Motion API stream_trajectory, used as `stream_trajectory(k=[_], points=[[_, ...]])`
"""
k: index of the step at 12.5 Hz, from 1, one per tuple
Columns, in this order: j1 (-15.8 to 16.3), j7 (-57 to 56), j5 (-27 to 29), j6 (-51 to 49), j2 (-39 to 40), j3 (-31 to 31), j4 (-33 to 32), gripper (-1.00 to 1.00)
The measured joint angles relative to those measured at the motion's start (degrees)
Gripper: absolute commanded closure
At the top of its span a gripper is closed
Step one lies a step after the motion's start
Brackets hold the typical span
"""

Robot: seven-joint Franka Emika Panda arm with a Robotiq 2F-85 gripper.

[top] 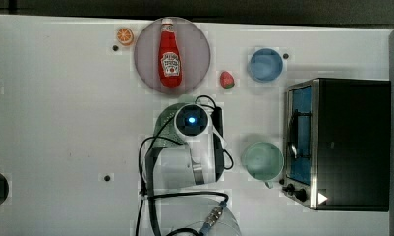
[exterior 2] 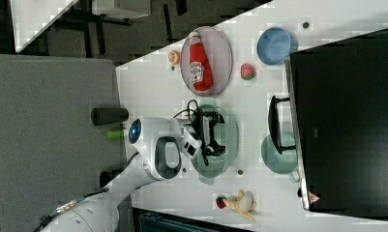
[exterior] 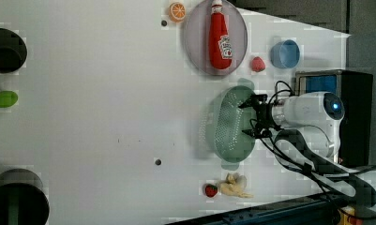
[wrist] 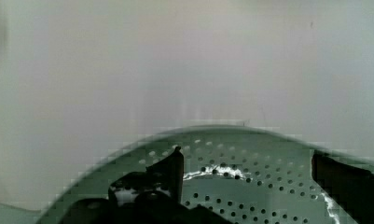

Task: Drag strainer left to right.

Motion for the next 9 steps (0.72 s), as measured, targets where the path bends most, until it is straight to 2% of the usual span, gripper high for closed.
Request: stream_trajectory(k=[9], points=[[-1.15,-6.01,-0.08,0.00,0.83,-7.71,1.12,-1.00]])
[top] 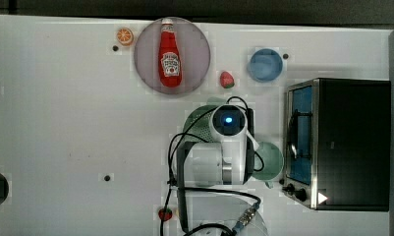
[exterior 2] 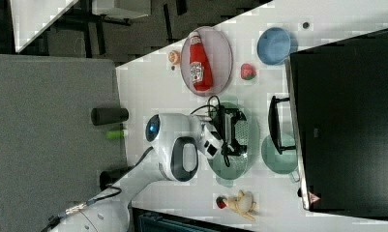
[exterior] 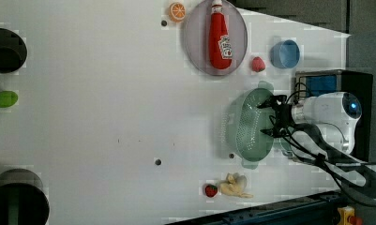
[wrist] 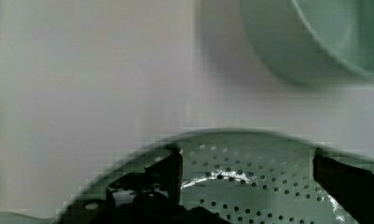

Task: Drag strainer left to right.

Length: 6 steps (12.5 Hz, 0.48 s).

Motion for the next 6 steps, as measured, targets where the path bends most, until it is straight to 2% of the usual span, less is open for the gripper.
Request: stream_trajectory(k=[4,6], points=[[-0.90,-2.24,0.05,0.78,-1.36,-0.99,-0.78,-1.00],[-0.76,-9.12,-0.08,-3.05,-4.67,0.71,-1.34,-1.00]])
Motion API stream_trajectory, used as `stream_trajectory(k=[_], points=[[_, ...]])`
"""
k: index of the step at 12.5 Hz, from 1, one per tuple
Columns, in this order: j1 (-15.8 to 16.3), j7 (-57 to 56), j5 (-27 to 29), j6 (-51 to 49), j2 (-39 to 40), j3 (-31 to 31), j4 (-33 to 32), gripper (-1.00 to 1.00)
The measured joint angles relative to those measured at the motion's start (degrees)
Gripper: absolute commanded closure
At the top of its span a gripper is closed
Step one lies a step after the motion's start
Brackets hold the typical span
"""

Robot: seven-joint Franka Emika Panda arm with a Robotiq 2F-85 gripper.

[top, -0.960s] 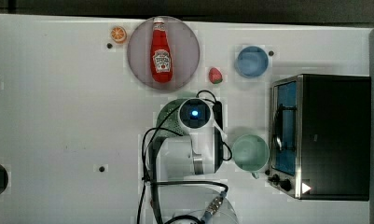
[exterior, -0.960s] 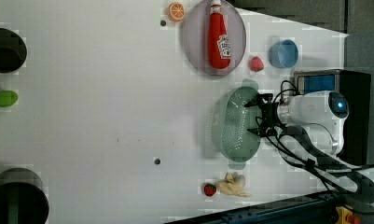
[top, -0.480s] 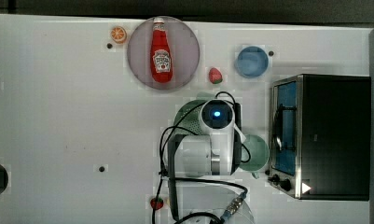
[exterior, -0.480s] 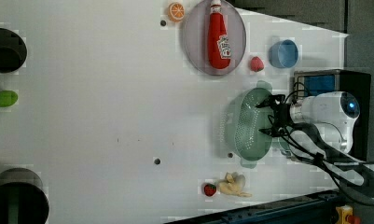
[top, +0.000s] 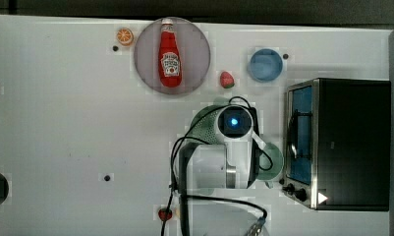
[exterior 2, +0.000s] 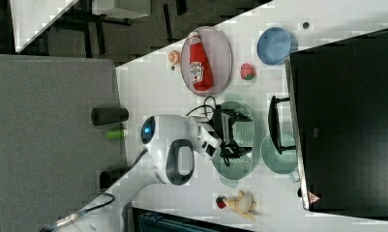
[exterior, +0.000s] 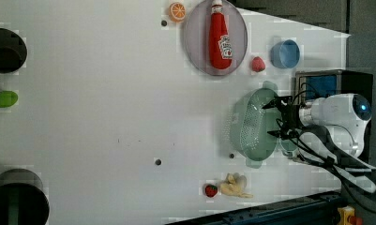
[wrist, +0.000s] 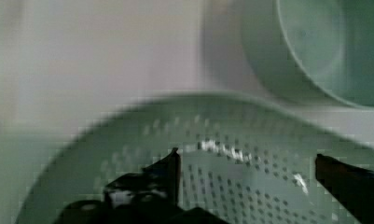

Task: Drag strainer left to right.

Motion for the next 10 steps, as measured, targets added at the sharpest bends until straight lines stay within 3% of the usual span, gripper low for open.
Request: stream_trajectory(k=[5,7,10], points=[[1.50,-17.46,2.48,-23.53,-21.63,2.57,2.80,-1.00],[0.45,-18.52,7.47,-32.73,-27.46,4.97,10.30,-1.00],[2.00,-23.73,7.69,-43.87,-33.08,5.08,19.47,-1.00]])
